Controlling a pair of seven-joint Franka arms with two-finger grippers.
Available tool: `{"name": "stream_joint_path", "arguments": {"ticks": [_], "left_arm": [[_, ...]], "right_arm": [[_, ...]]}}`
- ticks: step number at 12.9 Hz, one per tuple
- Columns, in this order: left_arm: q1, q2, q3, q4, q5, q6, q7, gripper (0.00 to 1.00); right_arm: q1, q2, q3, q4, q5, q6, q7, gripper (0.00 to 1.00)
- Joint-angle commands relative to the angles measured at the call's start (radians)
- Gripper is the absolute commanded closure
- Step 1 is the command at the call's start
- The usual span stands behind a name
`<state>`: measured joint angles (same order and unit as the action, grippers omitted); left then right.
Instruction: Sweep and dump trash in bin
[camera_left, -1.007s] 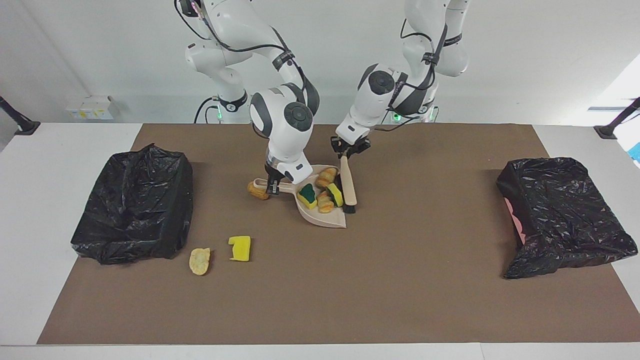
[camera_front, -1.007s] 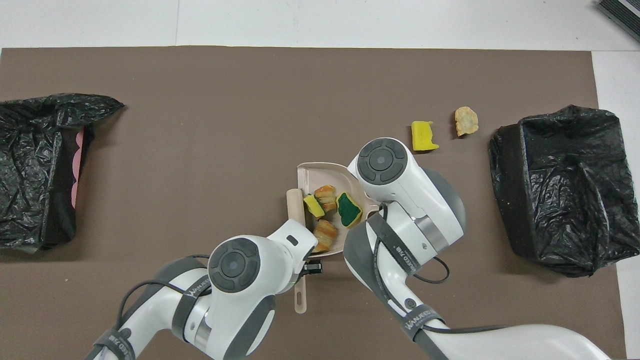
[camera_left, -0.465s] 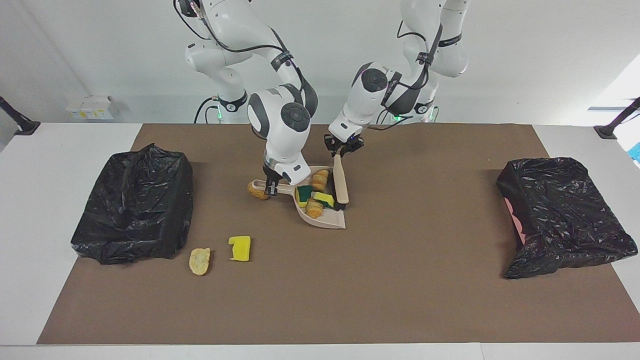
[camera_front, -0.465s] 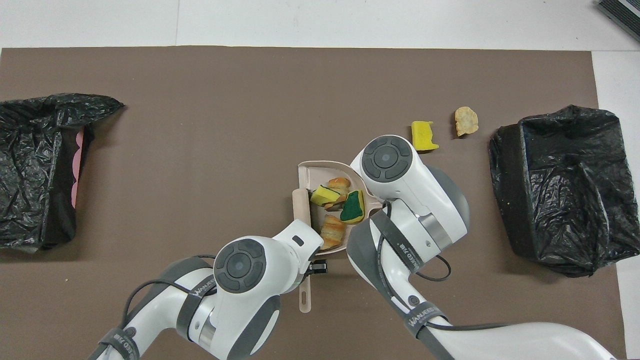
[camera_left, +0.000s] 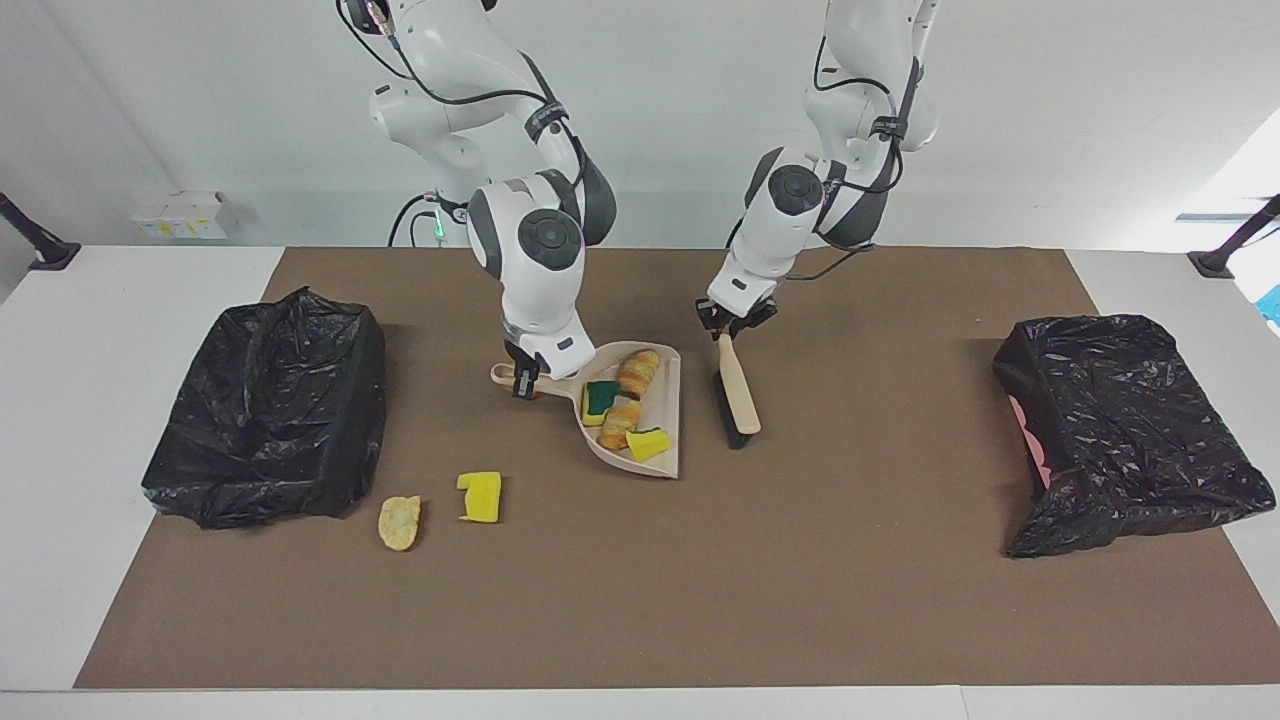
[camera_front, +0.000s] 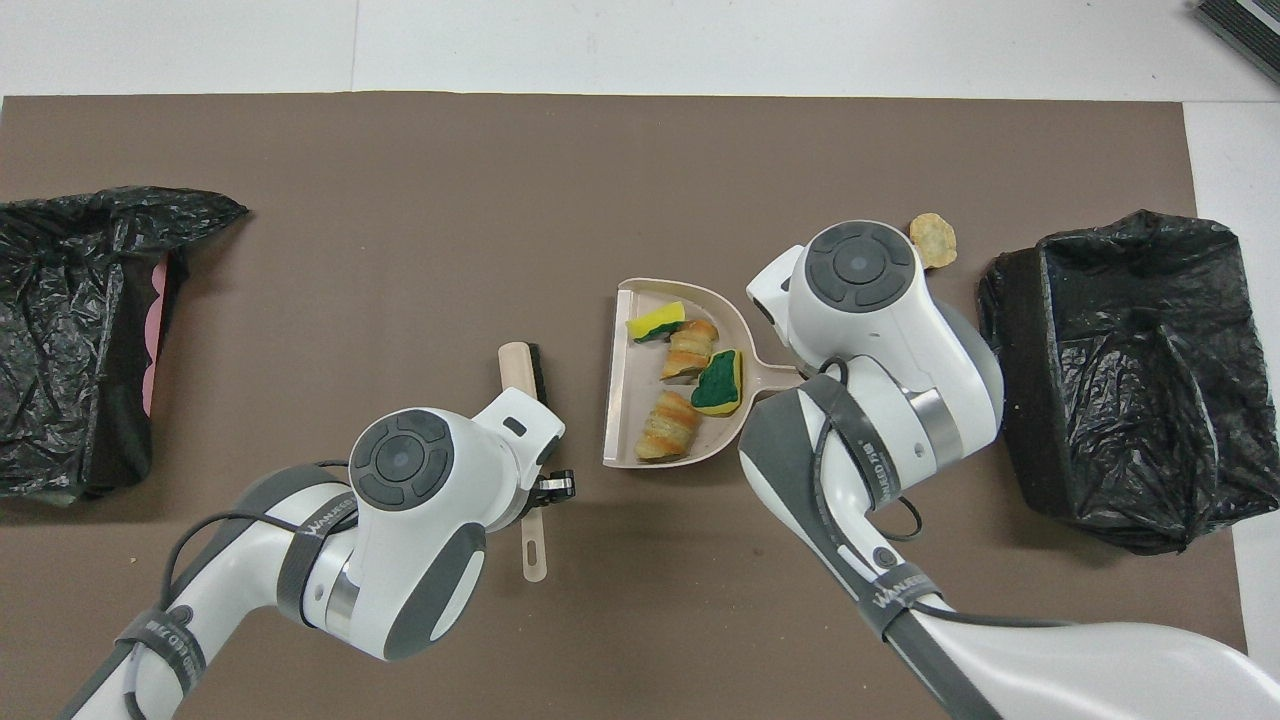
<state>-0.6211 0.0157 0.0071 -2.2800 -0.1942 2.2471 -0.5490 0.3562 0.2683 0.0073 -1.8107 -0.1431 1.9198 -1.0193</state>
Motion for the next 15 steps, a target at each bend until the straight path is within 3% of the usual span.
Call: {"name": "stream_joint_path", "arguments": {"ticks": [1, 9, 13, 15], "left_arm": [[-0.005, -0.031, -0.006, -0.003, 0.041, -0.067, -0.025, 1.0], [-0.255, -0.123, -0.018, -0.071, 0.041, -0.067, -0.33, 1.0], [-0.383, -0.137, -0.019, -0.153, 0.041, 0.073, -0.465, 1.0], [-0.394, -0.138, -0.019, -0.176, 0.041, 0.094, -0.474, 1.0]], "right_arm": [[-0.093, -0.05, 0.008, -0.001, 0.098, 0.018, -0.123, 1.0], [-0.408, -0.221, 0.005, -0.024, 0.166, -0.04, -0.525, 1.0], [-0.598, -0.23, -0.004, -0.018, 0.172, -0.045, -0.74, 1.0], [-0.681, -0.23, -0.007, -0.015, 0.142, -0.033, -0.82, 1.0]]}}
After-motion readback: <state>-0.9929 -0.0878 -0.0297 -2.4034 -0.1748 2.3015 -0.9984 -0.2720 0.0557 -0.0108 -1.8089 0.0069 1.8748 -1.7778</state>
